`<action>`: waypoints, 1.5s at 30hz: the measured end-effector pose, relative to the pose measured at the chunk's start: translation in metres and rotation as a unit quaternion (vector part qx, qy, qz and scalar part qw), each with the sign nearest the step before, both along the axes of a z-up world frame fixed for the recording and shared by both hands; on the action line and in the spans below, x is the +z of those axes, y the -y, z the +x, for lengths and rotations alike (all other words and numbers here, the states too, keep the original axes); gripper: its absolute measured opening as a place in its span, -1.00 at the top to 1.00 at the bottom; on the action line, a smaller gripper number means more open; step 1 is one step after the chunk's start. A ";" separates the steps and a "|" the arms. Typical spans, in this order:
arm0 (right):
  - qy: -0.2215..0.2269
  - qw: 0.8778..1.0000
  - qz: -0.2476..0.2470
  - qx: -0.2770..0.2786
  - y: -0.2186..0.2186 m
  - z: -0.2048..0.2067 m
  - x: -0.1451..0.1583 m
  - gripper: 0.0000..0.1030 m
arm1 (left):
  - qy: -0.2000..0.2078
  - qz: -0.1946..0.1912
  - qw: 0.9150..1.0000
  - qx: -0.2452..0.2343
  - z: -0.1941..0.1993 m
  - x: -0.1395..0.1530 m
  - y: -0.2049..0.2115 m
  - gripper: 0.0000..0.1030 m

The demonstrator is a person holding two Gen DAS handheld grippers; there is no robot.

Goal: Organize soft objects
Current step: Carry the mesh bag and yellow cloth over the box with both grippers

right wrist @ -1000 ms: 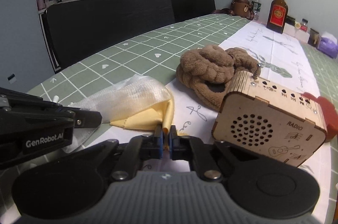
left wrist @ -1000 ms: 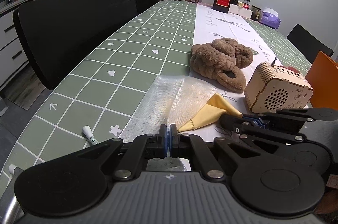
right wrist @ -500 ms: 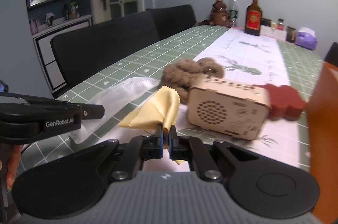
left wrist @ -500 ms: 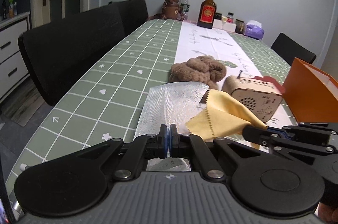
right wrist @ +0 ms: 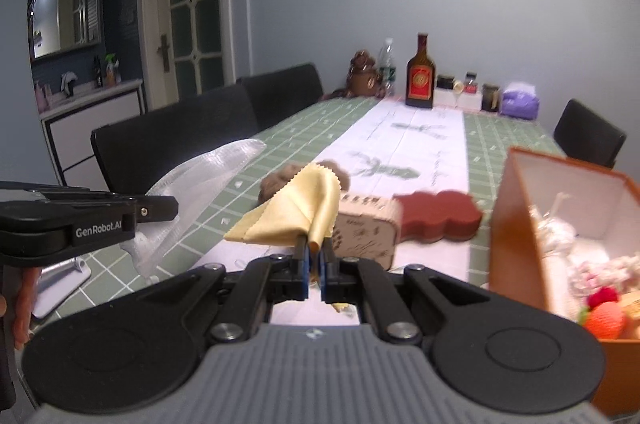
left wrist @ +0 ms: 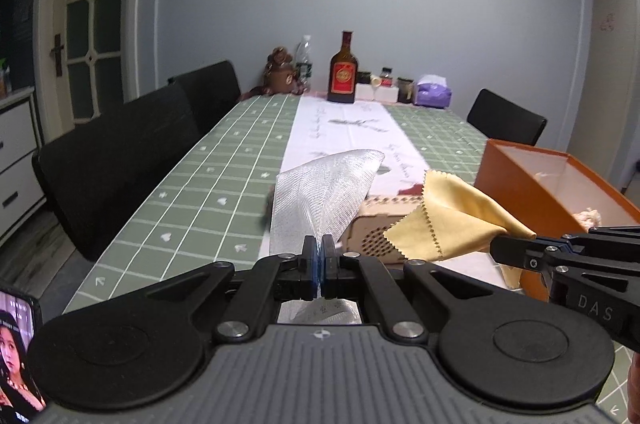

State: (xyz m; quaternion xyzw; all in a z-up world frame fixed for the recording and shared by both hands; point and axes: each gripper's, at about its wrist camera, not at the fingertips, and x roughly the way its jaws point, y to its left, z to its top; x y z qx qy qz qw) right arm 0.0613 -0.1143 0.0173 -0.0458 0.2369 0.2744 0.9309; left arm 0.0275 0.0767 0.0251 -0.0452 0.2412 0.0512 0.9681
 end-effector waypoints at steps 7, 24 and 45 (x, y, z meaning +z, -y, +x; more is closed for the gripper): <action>0.028 0.999 0.016 -0.032 0.038 -0.013 0.024 0.97 | 0.028 0.021 0.999 -0.037 0.003 0.021 0.034 0.98; 0.082 0.988 -0.044 -0.125 0.136 0.016 0.071 0.97 | 0.034 0.009 0.984 -0.173 0.082 0.049 0.137 0.98; -0.038 0.973 -0.173 -0.151 0.213 0.189 0.021 0.97 | -0.131 -0.043 0.953 -0.272 0.234 -0.001 0.253 0.99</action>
